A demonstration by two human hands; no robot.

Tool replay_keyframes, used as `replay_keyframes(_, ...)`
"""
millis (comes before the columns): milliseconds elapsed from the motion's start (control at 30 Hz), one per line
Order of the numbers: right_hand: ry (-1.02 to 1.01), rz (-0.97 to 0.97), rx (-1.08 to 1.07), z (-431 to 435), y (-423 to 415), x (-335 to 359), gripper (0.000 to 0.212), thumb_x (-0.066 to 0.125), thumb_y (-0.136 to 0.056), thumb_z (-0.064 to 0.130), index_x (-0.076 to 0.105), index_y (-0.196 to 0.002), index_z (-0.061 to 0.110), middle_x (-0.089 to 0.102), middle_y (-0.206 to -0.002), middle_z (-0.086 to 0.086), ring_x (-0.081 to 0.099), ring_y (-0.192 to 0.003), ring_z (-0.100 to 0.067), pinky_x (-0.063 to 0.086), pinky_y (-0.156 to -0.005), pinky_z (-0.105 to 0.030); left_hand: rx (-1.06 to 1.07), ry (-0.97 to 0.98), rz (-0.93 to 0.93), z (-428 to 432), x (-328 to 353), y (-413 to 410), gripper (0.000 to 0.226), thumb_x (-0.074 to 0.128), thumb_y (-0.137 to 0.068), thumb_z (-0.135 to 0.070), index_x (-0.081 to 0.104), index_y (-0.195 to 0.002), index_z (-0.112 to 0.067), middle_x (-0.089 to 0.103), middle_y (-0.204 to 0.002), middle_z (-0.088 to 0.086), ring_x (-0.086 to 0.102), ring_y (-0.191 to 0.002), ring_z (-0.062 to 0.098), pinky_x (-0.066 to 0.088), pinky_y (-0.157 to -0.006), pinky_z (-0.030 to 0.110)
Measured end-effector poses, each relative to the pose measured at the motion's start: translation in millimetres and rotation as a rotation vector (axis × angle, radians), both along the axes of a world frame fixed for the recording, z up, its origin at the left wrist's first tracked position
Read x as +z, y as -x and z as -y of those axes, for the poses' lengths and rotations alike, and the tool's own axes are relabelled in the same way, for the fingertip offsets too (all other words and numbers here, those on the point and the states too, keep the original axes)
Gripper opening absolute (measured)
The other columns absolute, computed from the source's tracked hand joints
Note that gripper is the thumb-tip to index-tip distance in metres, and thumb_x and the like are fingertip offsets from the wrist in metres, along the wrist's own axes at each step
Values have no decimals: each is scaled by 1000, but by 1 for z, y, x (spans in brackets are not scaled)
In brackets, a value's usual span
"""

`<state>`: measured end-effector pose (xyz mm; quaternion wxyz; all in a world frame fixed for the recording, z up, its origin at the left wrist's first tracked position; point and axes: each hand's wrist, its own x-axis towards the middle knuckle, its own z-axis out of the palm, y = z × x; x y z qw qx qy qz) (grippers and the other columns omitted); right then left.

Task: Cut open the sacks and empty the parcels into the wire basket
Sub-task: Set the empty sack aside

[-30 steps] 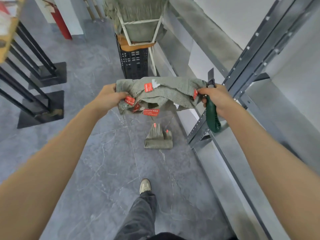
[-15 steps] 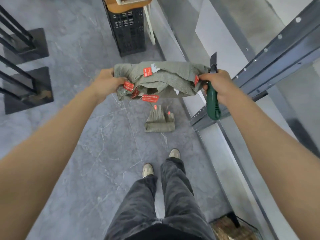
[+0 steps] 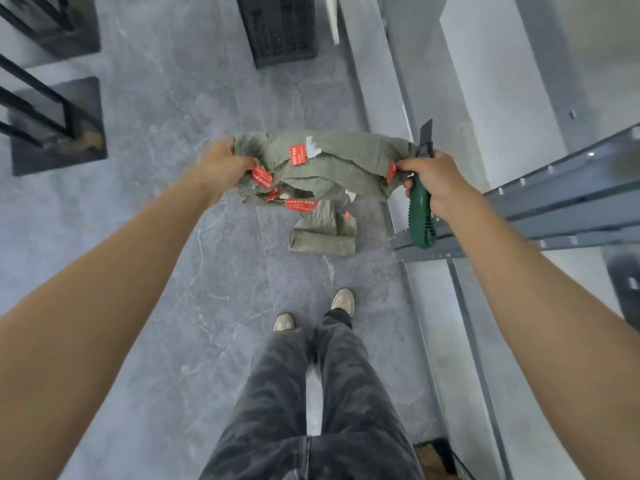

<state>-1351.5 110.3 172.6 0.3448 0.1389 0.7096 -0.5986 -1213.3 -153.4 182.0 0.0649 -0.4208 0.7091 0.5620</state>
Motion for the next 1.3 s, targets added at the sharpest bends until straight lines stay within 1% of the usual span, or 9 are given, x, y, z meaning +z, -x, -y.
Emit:
replay_keyframes(200, -40, 62, 21, 0, 17, -81, 13, 59, -87, -3, 53, -83, 8, 54, -58, -4, 44, -36, -9, 39, -39, -20, 43, -38, 77, -5, -79, 14, 24, 53, -88, 5, 56, -87, -19, 60, -81, 0, 59, -64, 7, 53, -55, 15)
replay_keyframes(400, -72, 125, 12, 1, 20, -200, 12, 61, -86, -1, 53, -84, 8, 52, -51, -2, 44, -35, -9, 39, -39, -19, 20, -26, 138, 1, -198, 21, 23, 53, -86, 5, 57, -95, -16, 62, -90, 8, 60, -73, 17, 55, -69, 27)
replay_keyframes(500, -100, 135, 19, 0, 21, -273, 11, 62, -86, 0, 54, -85, 8, 51, -56, -4, 43, -35, -10, 39, -39, -20, 25, -62, 141, -2, -269, 24, 27, 50, -87, 9, 55, -99, -14, 60, -81, 1, 57, -68, 10, 52, -55, 15)
replay_keyframes(567, -104, 141, 12, -1, 23, -325, 11, 62, -86, 0, 54, -86, 8, 51, -56, -4, 43, -35, -9, 40, -39, -20, 20, -74, 145, -3, -321, 27, 27, 50, -86, 9, 56, -99, -13, 59, -79, -1, 58, -68, 10, 51, -54, 15)
replay_keyframes(733, -138, 153, 29, 3, 30, -456, 20, 63, -86, 2, 53, -104, 5, 52, -64, -5, 45, -36, -8, 40, -40, -19, -6, -62, 171, 6, -459, 33, 32, 51, -86, 7, 58, -114, -6, 63, -95, 11, 62, -84, 22, 54, -77, 30)
replay_keyframes(867, -173, 126, 63, 12, 41, -544, 11, 63, -86, 2, 54, -85, 9, 51, -64, -5, 44, -38, -8, 41, -41, -20, -23, -50, 179, 15, -548, 43, 36, 52, -87, 5, 56, -121, -3, 61, -105, 12, 60, -94, 24, 50, -83, 33)
replay_keyframes(1000, -188, 147, 93, 18, 49, -609, 16, 62, -88, 4, 51, -98, 8, 50, -64, -4, 44, -35, -7, 40, -39, -18, -54, -29, 199, 22, -608, 53, 36, 50, -89, 5, 53, -123, -1, 59, -105, 12, 58, -94, 24, 49, -81, 31)
replay_keyframes(1133, -230, 149, 165, 18, 50, -653, 9, 63, -87, 4, 56, -87, 10, 52, -66, -6, 44, -34, -6, 38, -38, -17, -96, -16, 254, 26, -650, 55, 35, 50, -89, 6, 52, -124, 2, 59, -108, 16, 59, -96, 27, 51, -89, 37)
replay_keyframes(1300, -311, 173, 198, 17, 44, -681, 10, 64, -87, 5, 55, -85, 9, 51, -64, -8, 45, -41, -10, 39, -38, -18, -96, -32, 319, 22, -683, 54, 35, 48, -87, 9, 53, -120, 1, 61, -111, 20, 61, -102, 33, 52, -87, 39)
